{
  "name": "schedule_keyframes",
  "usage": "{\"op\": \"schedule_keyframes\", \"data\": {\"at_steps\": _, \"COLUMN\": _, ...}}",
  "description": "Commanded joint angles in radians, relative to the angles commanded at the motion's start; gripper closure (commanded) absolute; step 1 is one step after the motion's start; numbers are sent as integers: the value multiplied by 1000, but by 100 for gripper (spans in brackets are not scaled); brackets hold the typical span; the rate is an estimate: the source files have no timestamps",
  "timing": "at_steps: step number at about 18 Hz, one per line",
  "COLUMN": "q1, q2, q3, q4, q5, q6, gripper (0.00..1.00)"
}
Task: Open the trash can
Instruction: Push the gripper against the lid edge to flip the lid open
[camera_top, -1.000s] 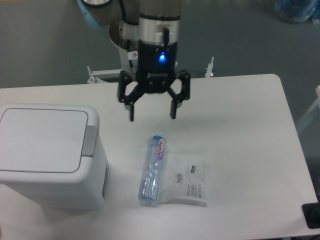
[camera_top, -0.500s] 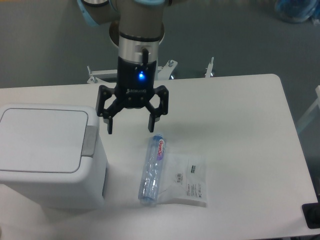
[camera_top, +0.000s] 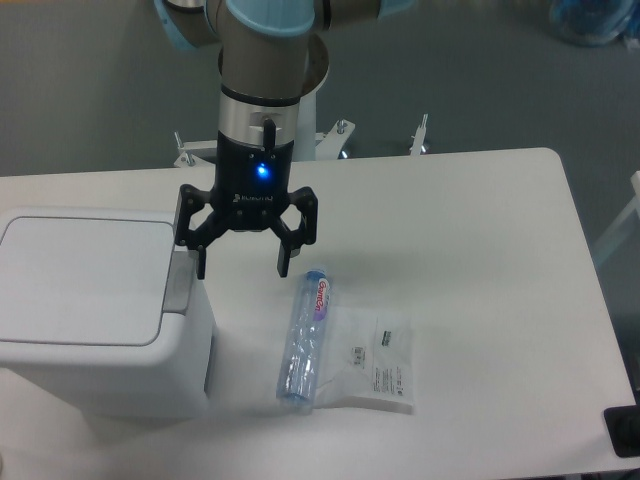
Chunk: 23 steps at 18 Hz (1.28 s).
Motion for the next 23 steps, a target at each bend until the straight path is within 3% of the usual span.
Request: {"op": "schedule_keyframes", "data": {"at_steps": 23, "q1": -12, "q2": -25, "q3": 0, "q4": 8, "q5": 0, "q6": 2, "gripper": 0}}
